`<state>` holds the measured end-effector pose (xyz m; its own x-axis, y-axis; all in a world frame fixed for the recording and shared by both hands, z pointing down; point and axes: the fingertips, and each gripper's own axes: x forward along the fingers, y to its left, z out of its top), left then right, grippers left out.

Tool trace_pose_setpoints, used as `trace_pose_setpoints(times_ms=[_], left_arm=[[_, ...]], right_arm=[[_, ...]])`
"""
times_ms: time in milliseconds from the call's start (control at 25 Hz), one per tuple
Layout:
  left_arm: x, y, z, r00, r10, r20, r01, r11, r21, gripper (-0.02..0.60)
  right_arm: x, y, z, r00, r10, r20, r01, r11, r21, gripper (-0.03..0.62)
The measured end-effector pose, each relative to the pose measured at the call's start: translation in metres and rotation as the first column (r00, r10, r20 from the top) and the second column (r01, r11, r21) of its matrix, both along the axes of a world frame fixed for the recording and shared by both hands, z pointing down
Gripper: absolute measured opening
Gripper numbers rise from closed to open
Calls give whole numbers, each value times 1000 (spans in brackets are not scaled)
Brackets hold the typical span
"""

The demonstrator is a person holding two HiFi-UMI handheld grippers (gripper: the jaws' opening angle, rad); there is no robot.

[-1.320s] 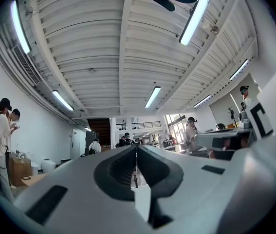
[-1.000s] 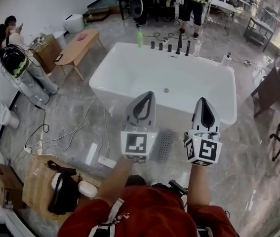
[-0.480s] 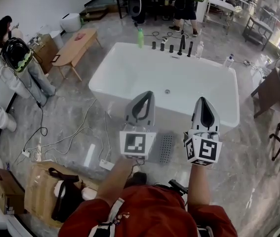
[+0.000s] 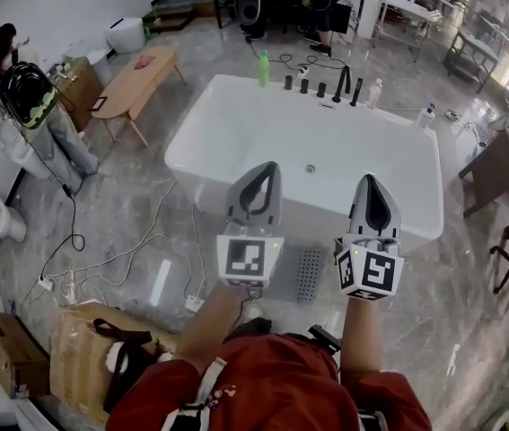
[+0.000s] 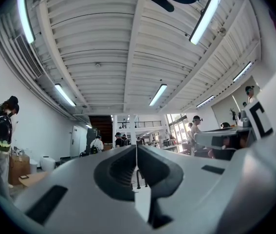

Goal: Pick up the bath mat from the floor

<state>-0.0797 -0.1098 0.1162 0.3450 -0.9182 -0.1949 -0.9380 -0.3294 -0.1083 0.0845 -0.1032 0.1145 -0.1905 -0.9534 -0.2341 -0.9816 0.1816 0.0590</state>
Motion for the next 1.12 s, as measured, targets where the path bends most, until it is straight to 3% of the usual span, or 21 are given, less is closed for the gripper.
trace_pose_setpoints(times_ms=[80, 360, 480, 920, 1120], left_arm=[[-10, -9, 5, 1000, 7, 19, -7, 1000, 1, 17], [-37, -35, 13, 1000, 13, -27, -13, 1000, -28, 17], [-46, -46, 26, 1000, 20, 20, -19, 999, -38, 17], [-51, -62, 58, 997, 76, 17, -74, 991, -110, 17], [-47, -64, 78, 998, 66, -5, -66, 983, -171, 17]], right_arm=[[-9, -7, 3, 1000, 6, -5, -6, 1000, -7, 12], [-29, -29, 12, 999, 39, -14, -40, 999, -28, 12], [-36, -33, 15, 998, 57, -11, -58, 998, -27, 12], [-38, -39, 41, 992, 123, -31, -125, 988, -88, 12], [-24, -40, 60, 990, 134, -40, -138, 982, -132, 12]])
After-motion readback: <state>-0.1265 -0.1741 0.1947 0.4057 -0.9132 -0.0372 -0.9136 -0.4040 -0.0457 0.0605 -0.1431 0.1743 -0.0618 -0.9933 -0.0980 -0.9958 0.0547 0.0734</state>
